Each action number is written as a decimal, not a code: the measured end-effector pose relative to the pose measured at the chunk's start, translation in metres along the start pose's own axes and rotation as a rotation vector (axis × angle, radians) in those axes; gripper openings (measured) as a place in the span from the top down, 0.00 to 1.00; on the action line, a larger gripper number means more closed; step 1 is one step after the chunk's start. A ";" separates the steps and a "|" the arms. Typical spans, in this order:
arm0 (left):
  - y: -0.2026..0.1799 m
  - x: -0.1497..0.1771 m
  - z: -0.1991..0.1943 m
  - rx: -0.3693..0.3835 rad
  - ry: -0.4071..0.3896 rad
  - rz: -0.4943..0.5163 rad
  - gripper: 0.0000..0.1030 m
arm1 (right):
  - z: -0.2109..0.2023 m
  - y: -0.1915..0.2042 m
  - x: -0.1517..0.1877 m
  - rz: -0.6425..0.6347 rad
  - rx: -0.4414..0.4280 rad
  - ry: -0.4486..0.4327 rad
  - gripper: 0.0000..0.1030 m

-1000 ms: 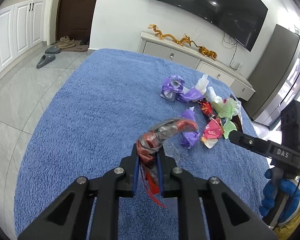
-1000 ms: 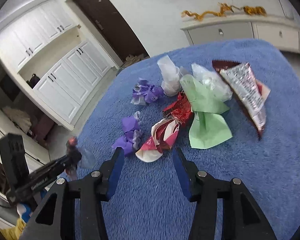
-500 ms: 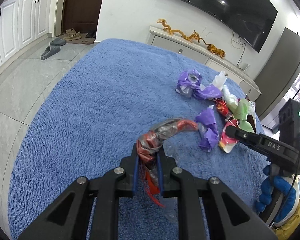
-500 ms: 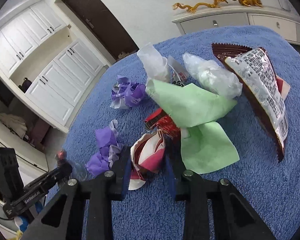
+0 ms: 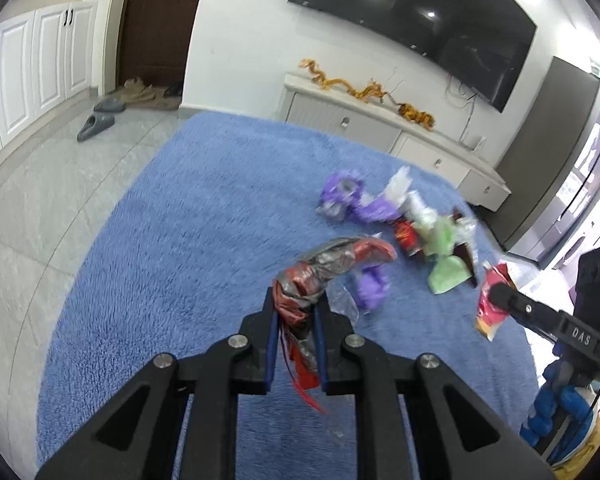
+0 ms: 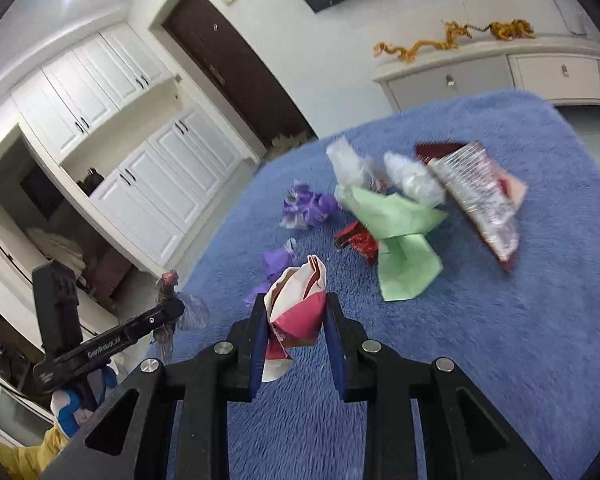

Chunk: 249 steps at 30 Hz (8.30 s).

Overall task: Collect trash
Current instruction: 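Carry both wrappers to the bin and release them inside, then move both grippers back over the table toward the purple wrapper, then grasp the purple wrapper with the left gripper while the right grasps the silver-brown snack bag, then carry both items to the bin and open both grippers over it, then return both grippers to the table toward the remaining wrappers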

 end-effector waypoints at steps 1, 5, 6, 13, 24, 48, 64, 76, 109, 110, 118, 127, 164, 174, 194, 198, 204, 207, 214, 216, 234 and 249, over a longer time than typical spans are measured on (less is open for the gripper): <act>-0.006 -0.002 -0.006 -0.001 -0.011 0.015 0.86 | -0.011 0.001 0.001 -0.002 0.007 -0.022 0.76; -0.039 -0.007 -0.026 0.027 -0.040 0.082 0.86 | -0.063 -0.006 0.007 0.006 0.040 -0.119 0.76; -0.051 -0.009 -0.029 0.039 -0.043 0.101 0.86 | -0.080 -0.010 0.009 0.011 0.063 -0.152 0.76; -0.157 -0.014 -0.027 0.170 -0.014 0.243 0.86 | -0.197 -0.056 0.036 0.068 0.274 -0.341 0.76; -0.403 0.024 0.030 0.367 0.126 0.533 0.86 | -0.320 -0.173 0.125 0.333 0.589 -0.467 0.75; -0.540 0.120 0.215 0.303 0.448 0.664 0.50 | -0.235 -0.367 0.225 0.736 0.558 -0.229 0.47; -0.471 0.072 0.089 0.325 0.203 0.637 0.50 | -0.280 -0.275 0.167 0.595 0.595 -0.363 0.47; -0.321 0.019 0.016 0.278 0.063 0.461 0.50 | -0.281 -0.153 0.094 0.372 0.623 -0.434 0.43; -0.062 -0.031 0.115 -0.005 0.074 0.081 0.50 | -0.018 -0.072 -0.030 -0.055 0.472 -0.020 0.39; -0.062 -0.030 0.117 -0.009 0.076 0.081 0.50 | -0.010 -0.073 -0.033 -0.064 0.476 -0.007 0.39; -0.059 -0.026 0.129 0.004 0.091 0.070 0.65 | 0.030 -0.096 -0.040 -0.071 0.550 0.059 0.61; -0.059 -0.021 0.125 -0.004 0.082 0.068 0.68 | -0.002 -0.096 -0.018 -0.044 0.437 -0.001 0.77; -0.330 0.026 0.036 0.360 0.132 0.480 0.69 | -0.243 -0.168 0.126 0.387 0.405 -0.404 0.78; -0.461 0.075 0.116 0.365 0.289 0.669 0.69 | -0.251 -0.271 0.182 0.623 0.408 -0.391 0.78; -0.542 0.110 0.210 0.378 0.483 0.642 0.46 | -0.230 -0.357 0.234 0.808 0.431 -0.278 0.54; -0.524 0.099 0.185 0.358 0.388 0.618 0.46 | -0.245 -0.342 0.231 0.783 0.435 -0.311 0.54; -0.490 0.075 0.132 0.364 0.242 0.564 0.46 | -0.272 -0.302 0.214 0.713 0.476 -0.369 0.52; -0.471 0.064 0.106 0.367 0.183 0.546 0.46 | -0.284 -0.275 0.197 0.653 0.509 -0.388 0.51; -0.425 0.052 0.056 0.400 0.174 0.545 0.46 | -0.306 -0.205 0.161 0.521 0.556 -0.447 0.48; -0.406 0.046 0.045 0.402 0.164 0.525 0.46 | -0.308 -0.185 0.151 0.486 0.563 -0.455 0.48; -0.219 0.004 -0.021 0.339 0.058 0.257 0.46 | -0.286 -0.056 0.102 0.230 0.612 -0.424 0.46; -0.156 -0.002 -0.030 0.260 -0.018 0.135 0.46 | -0.279 -0.037 0.103 0.181 0.614 -0.413 0.43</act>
Point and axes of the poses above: each gripper's, at about its wrist camera, not at the fingertips, and z roughly the way its jaws point, y to its left, x to its underside, the point moved 7 cm from there along z, roughly the way its jaws point, and after that the axes turned 11 degrees about y, right-handed, at the moved point
